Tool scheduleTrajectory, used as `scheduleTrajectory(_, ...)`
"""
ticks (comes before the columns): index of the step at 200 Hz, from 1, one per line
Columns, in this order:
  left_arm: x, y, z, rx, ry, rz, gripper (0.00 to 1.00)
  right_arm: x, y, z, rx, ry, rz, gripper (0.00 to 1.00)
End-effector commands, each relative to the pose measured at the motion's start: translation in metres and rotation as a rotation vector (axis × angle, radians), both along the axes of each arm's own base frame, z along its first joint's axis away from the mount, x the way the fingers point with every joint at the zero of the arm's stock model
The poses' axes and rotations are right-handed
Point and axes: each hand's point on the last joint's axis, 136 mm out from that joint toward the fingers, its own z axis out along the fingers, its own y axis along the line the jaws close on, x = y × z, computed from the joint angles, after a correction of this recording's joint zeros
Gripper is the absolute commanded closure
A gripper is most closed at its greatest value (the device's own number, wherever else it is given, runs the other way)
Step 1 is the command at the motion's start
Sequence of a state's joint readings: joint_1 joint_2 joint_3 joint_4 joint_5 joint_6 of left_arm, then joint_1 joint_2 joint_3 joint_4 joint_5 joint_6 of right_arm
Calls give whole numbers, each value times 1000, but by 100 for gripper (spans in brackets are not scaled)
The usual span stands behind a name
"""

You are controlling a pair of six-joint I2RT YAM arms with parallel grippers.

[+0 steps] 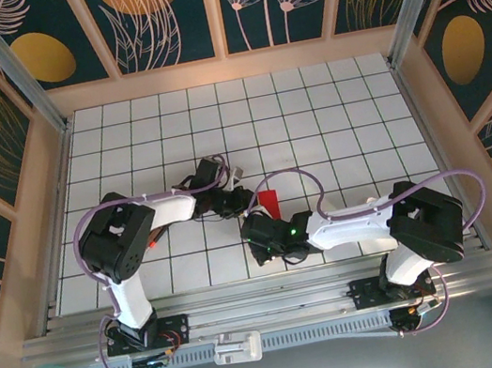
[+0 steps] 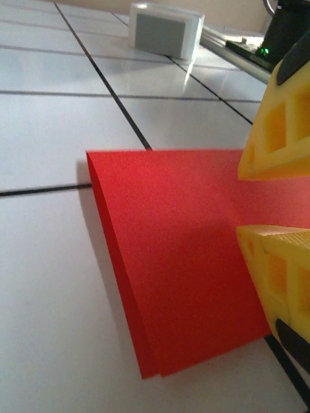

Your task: Fold a paper plane with a square sheet of paper (pick it up from the middle)

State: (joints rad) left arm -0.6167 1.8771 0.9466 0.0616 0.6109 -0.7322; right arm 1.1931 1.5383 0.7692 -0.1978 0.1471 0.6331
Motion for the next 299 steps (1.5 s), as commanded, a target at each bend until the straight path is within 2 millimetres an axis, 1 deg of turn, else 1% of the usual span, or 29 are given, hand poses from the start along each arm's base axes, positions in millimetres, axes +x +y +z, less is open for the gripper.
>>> scheduleTrajectory(1,-3,6,-14,61,9,-23,74,2,4,1,23,-10,15,89)
scheduleTrajectory(32,-6,10,-25,90,21,-30,74,1,6,2,41,-8,26,87)
scheduleTrajectory(89,-8,12,-32,107,29,-35,76,-2,2,3,52,-10,47,83)
scheduleTrajectory(112,-8,13,-33,109,31,-34,76,-1,0,7,63,-15,44,81)
scheduleTrajectory(142,-7,13,-33,111,28,-35,77,0,-1,7,70,-17,41,79)
scheduleTrajectory(226,-8,14,-34,113,28,-34,79,5,1,11,111,-15,38,78)
scheduleTrajectory(272,-8,13,-35,111,29,-35,79,8,-1,15,140,-13,29,78)
scheduleTrajectory(299,-8,14,-35,113,27,-34,79,7,-2,14,142,-8,29,78)
